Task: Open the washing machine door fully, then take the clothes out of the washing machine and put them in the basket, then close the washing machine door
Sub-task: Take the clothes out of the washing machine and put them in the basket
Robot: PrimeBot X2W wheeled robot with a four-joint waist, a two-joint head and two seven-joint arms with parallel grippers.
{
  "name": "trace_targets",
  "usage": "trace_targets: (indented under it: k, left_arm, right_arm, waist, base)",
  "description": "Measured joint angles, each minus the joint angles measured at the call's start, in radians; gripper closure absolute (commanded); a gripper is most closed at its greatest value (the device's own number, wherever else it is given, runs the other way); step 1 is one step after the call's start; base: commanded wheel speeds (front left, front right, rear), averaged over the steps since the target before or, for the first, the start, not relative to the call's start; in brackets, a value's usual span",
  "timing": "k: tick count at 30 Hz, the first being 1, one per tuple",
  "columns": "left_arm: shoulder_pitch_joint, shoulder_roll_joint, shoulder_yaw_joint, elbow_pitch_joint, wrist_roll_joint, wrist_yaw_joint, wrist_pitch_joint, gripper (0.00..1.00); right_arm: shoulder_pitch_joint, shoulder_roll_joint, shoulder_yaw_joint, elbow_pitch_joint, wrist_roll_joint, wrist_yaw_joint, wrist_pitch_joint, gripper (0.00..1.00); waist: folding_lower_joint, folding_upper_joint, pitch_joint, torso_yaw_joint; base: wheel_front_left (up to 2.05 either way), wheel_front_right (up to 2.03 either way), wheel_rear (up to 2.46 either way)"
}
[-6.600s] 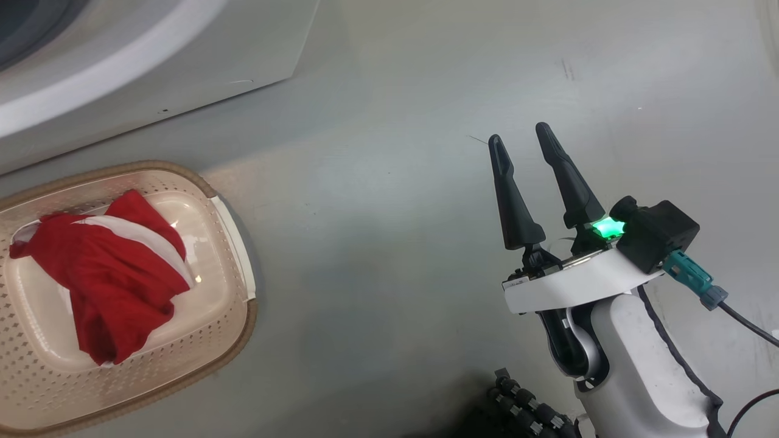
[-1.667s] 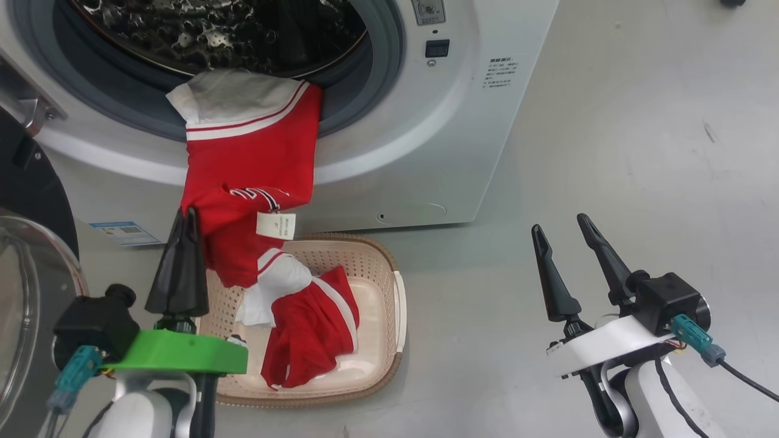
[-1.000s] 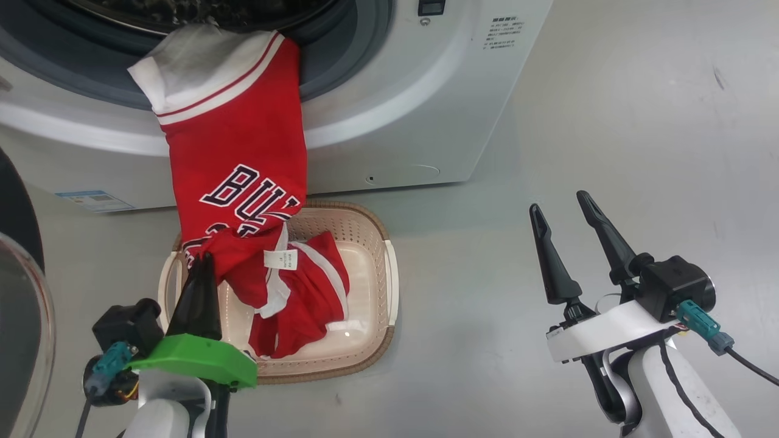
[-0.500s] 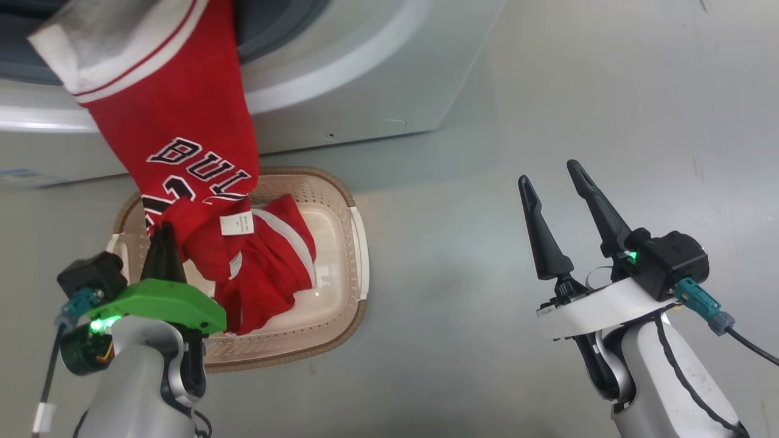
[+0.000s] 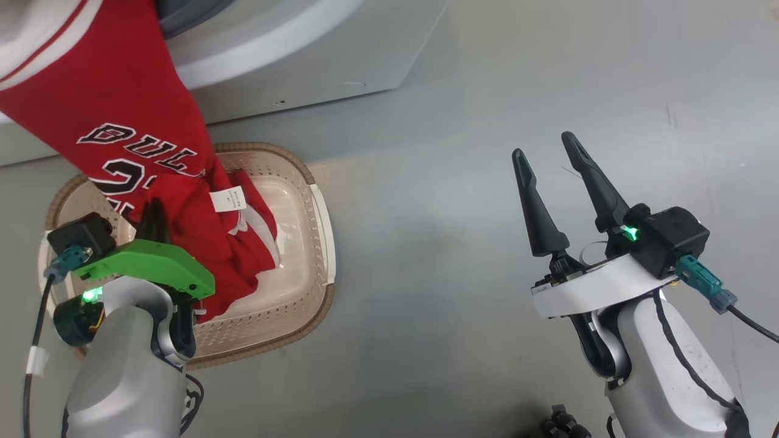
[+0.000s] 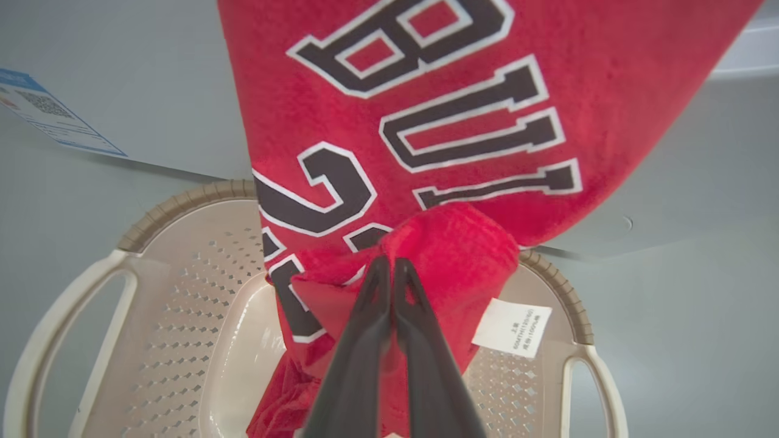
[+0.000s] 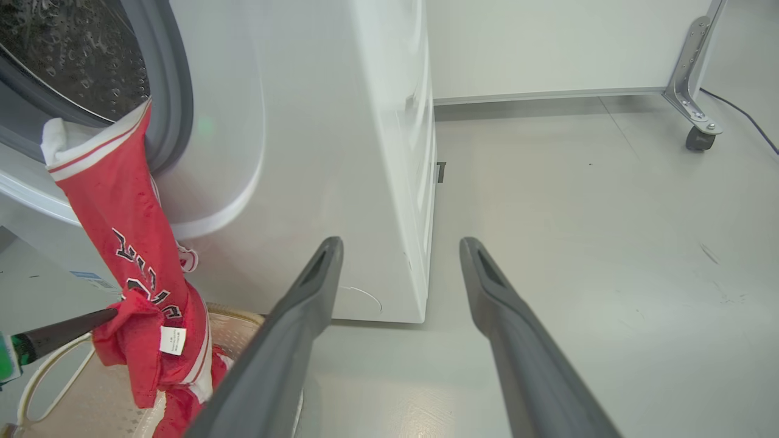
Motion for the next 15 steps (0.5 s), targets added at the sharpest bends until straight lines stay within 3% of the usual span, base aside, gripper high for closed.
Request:
trace_targets:
  k: [7,8,9,10,11,12,15]
  left_arm:
    - [-0.042,-0.002,0.006,0.092,-0.030,-0.018,-0.006,1.00]
    - [-0.047,-0.002,0.007,0.101,-0.032,-0.025,-0.010,0.91]
    - [-0.052,-0.002,0.007,0.108,-0.032,-0.027,-0.015,0.68]
    - [-0.058,-0.002,0.008,0.119,-0.033,-0.035,-0.016,0.56]
    - [-0.064,-0.002,0.009,0.130,-0.034,-0.036,-0.024,0.14]
    - [-0.068,-0.003,0.011,0.137,-0.035,-0.043,-0.030,0.02]
    - [-0.075,-0.003,0.011,0.170,-0.039,-0.053,-0.044,0.00]
  right_arm:
    - [-0.007,0.000,0.005,0.020,0.000,0.004,-0.007,0.00]
    - [-0.009,0.000,0.005,0.022,0.001,0.004,-0.007,0.00]
    - [-0.011,0.001,0.005,0.025,0.001,0.004,-0.007,0.00]
    - [-0.012,0.001,0.004,0.027,0.001,0.004,-0.007,0.00]
    - [-0.014,0.001,0.004,0.030,0.001,0.005,-0.007,0.00]
    - [-0.015,0.001,0.003,0.033,0.001,0.008,-0.007,0.00]
    - [-0.022,0.001,0.001,0.047,0.001,0.012,-0.008,0.00]
  waist:
    - [0.0000,0.0000,0.014,-0.010]
    - [0.0000,0.0000,0.014,-0.010]
    - [0.0000,0.0000,0.014,-0.010]
    - [0.0000,0.0000,0.014,-0.010]
    - [0.0000,0.0000,0.014,-0.010]
    - [0.0000,0.0000,0.013,-0.009]
    - [0.0000,0.0000,0.006,-0.007]
  base:
    - [0.00,0.00,0.00]
    - [0.00,0.00,0.00]
    - [0.00,0.00,0.00]
    - [0.00,0.00,0.00]
    - [0.00,0.00,0.00]
    - [0.00,0.00,0.00]
    - [0.00,0.00,0.00]
